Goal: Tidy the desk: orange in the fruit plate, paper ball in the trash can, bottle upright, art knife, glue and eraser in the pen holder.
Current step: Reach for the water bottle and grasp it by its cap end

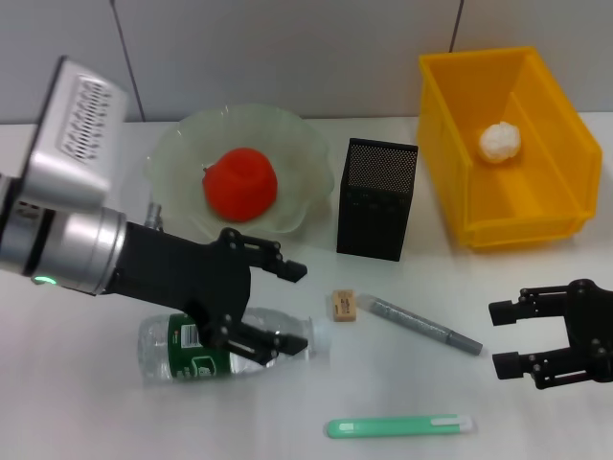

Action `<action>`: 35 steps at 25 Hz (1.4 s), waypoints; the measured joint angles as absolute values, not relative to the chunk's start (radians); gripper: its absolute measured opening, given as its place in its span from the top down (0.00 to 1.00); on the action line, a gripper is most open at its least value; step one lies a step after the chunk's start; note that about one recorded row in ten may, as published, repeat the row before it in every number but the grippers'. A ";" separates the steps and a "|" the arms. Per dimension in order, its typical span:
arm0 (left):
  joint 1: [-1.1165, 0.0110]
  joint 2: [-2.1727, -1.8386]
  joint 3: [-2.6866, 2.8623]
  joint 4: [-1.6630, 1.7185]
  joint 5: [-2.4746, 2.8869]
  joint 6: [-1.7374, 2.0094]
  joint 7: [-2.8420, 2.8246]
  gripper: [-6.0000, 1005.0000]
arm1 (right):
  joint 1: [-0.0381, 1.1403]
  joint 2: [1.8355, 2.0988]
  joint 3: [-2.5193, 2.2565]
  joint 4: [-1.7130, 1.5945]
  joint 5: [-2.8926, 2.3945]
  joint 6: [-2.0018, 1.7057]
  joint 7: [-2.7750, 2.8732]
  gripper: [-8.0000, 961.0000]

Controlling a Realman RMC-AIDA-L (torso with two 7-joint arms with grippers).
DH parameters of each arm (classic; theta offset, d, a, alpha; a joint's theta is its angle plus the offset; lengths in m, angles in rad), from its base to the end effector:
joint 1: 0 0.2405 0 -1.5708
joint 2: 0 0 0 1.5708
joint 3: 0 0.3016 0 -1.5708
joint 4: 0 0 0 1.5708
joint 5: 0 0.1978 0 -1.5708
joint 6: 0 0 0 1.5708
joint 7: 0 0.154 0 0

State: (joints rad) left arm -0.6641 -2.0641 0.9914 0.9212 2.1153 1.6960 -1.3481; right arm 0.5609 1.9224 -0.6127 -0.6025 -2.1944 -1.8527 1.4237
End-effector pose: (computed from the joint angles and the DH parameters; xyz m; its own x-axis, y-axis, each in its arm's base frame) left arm -0.2135 0.3582 -0.0342 0.9790 -0.0714 0.1912 -0.0693 -0.9974 -0.0175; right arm 0.3067 0.3200 0.0238 0.8335 -0.4110 -0.3693 -0.4209 -0.9053 0.0574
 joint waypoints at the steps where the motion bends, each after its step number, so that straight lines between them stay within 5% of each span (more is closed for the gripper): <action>1: -0.671 -2.065 1.009 0.925 2.125 1.692 -1.349 0.20 | 0.562 1.923 -0.613 -0.603 -2.198 -1.849 1.425 0.21; 35: -0.693 -2.079 1.483 0.938 2.161 1.257 -1.505 0.20 | 0.578 1.933 -0.640 -0.618 -2.259 -1.793 1.391 0.21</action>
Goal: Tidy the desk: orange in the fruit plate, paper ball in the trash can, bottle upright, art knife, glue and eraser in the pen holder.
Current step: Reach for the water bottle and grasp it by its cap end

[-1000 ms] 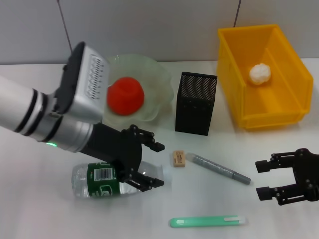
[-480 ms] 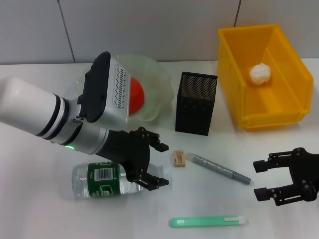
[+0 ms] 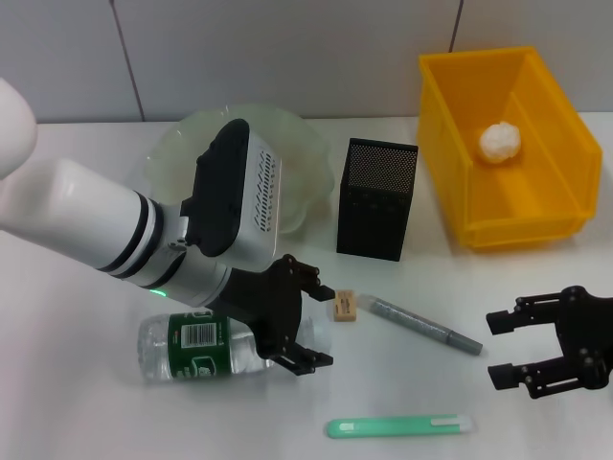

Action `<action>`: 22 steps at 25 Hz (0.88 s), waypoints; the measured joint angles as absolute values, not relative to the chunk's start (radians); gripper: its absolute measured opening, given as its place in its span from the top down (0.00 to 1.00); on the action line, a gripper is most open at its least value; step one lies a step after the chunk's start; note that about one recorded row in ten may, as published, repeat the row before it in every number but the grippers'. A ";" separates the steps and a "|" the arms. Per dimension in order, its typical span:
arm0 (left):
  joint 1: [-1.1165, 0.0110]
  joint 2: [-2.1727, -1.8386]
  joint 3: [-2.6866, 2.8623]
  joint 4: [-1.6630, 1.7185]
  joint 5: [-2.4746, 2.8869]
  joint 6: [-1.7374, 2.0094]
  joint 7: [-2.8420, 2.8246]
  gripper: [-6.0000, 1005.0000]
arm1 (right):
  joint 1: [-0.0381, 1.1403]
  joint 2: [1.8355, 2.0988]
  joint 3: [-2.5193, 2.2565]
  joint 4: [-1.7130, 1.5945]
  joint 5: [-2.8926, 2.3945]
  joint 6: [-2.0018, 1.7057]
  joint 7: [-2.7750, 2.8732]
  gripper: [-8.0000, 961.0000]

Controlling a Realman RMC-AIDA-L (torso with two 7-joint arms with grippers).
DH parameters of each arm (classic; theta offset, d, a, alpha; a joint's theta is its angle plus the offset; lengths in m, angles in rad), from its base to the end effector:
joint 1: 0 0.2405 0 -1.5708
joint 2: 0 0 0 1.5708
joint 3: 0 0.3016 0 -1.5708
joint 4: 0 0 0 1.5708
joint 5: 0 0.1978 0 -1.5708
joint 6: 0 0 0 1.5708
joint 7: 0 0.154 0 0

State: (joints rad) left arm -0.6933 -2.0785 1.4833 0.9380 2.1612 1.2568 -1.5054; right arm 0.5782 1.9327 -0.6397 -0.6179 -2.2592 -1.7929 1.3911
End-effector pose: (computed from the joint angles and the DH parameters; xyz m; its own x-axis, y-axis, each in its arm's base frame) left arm -0.2019 0.3754 -0.1031 0.9748 -0.1835 -0.1266 -0.1940 -0.9781 -0.0755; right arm 0.3112 0.3265 0.0150 0.8810 -0.3788 -0.2835 -0.3905 -0.9205 0.0164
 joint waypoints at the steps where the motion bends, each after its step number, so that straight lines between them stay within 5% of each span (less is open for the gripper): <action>1: -0.693 -2.079 1.483 0.938 2.161 1.257 -1.505 0.20 | 0.578 1.933 -0.640 -0.618 -2.259 -1.793 1.391 0.21; 17: -0.695 -2.078 1.534 0.934 2.171 1.222 -1.508 0.22 | 0.574 1.933 -0.640 -0.614 -2.260 -1.793 1.393 0.21; 22: -0.696 -2.078 1.536 0.934 2.178 1.221 -1.508 0.39 | 0.572 1.933 -0.640 -0.614 -2.260 -1.793 1.393 0.21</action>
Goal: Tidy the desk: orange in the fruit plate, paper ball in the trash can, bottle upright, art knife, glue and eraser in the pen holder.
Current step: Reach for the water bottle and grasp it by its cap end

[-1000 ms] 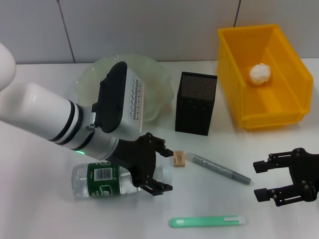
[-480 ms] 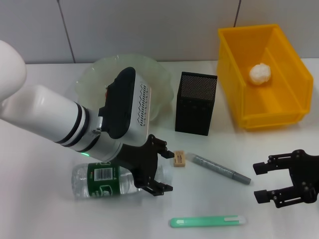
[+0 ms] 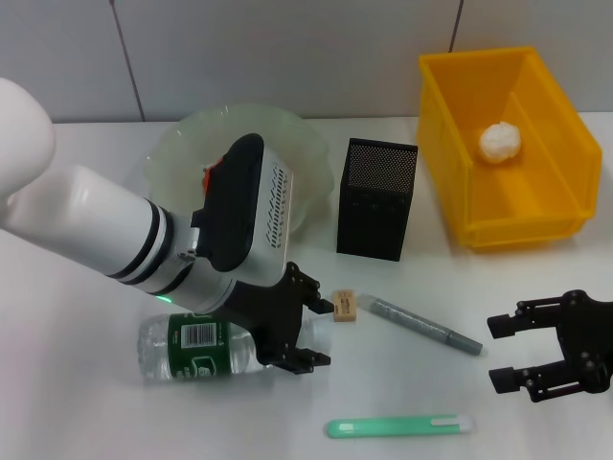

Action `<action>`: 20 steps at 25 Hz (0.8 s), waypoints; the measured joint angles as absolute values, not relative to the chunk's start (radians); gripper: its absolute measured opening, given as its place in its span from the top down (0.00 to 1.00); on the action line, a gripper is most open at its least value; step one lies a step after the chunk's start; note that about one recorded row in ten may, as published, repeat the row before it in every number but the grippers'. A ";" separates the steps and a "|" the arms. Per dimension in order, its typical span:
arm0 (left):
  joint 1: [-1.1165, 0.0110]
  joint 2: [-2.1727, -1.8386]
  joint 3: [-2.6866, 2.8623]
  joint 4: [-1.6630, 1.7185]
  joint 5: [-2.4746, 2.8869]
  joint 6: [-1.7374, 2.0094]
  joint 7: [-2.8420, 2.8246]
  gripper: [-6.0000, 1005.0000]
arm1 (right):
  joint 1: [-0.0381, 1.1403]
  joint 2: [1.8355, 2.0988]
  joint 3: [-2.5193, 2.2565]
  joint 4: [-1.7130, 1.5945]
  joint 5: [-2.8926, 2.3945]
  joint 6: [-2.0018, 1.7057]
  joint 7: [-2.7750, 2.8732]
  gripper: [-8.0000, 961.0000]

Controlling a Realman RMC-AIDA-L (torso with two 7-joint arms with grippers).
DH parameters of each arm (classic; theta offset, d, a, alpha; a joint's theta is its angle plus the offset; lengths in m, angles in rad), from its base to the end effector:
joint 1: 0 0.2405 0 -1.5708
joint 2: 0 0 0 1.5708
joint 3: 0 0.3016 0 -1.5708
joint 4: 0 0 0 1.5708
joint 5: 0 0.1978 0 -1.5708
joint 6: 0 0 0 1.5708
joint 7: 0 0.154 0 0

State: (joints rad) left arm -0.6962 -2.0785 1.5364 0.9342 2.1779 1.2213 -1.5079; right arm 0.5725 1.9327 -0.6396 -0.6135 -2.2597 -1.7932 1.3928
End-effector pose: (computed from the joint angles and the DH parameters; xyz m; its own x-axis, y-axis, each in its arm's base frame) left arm -0.2039 0.3743 -0.1100 0.9623 -0.2147 -0.1670 -0.2282 -0.9714 -0.0663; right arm 0.3132 0.3241 0.0143 0.8765 -0.3884 -0.2843 -0.3994 -0.9165 0.0206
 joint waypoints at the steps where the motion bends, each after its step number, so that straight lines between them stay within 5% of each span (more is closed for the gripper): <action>1: -0.696 -2.078 1.540 0.934 2.180 1.220 -1.508 0.39 | 0.572 1.933 -0.640 -0.614 -2.260 -1.793 1.393 0.21; 20: -0.696 -2.078 1.612 0.926 2.193 1.156 -1.508 0.45 | 0.566 1.937 -0.640 -0.610 -2.261 -1.793 1.388 0.21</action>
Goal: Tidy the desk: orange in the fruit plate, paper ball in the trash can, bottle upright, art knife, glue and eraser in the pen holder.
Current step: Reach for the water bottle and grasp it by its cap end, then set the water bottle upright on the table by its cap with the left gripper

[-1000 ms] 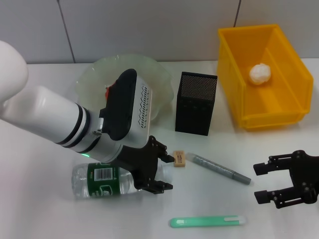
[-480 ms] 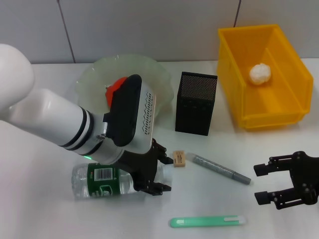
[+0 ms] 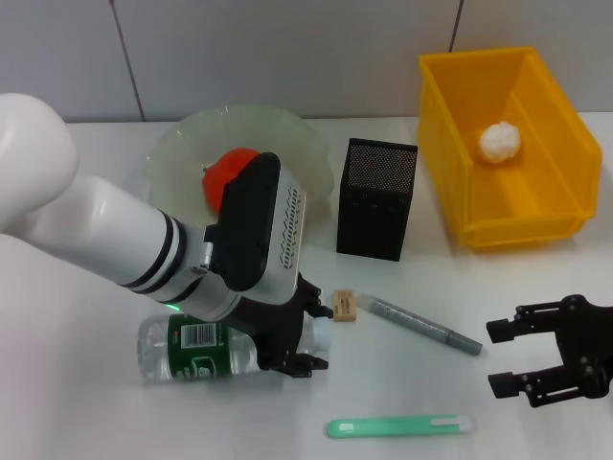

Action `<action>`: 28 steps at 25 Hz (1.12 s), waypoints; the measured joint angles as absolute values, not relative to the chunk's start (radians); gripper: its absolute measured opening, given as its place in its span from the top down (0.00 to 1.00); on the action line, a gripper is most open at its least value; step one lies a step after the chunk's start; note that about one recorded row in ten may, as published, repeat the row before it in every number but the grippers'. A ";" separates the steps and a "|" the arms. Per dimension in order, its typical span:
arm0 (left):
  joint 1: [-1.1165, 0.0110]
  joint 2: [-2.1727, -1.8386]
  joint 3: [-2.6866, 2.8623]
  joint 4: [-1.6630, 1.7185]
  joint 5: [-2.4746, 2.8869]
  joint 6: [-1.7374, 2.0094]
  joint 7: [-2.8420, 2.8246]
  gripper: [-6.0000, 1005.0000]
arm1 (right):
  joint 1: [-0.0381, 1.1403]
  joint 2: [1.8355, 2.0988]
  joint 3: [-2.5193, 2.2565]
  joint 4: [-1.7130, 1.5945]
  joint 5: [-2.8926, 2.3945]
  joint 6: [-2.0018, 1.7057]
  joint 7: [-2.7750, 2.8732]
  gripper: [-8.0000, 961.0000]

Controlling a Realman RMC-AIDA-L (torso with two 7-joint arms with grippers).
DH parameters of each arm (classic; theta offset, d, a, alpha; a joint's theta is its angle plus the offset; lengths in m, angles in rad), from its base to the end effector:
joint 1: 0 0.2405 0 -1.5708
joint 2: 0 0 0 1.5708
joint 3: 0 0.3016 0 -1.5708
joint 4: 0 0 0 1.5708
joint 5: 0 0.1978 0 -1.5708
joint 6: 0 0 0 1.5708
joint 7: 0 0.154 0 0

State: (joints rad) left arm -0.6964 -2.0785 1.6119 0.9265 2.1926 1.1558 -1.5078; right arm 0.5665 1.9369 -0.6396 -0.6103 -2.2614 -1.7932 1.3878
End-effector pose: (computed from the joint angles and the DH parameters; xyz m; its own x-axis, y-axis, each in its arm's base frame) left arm -0.2072 0.3735 -0.1196 0.9422 -0.2571 -0.2147 -0.2765 -0.9588 -0.0655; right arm 0.3147 0.3212 0.0119 0.8743 -0.3924 -0.2858 -0.4023 -0.9151 0.0256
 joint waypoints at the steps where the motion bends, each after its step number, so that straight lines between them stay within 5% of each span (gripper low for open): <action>1: -0.696 -2.078 1.612 0.926 2.196 1.154 -1.508 0.45 | 0.566 1.937 -0.640 -0.610 -2.262 -1.793 1.388 0.21; 28: -0.688 -2.078 1.615 0.957 2.226 1.149 -1.517 0.54 | 0.566 1.937 -0.640 -0.610 -2.266 -1.793 1.373 0.21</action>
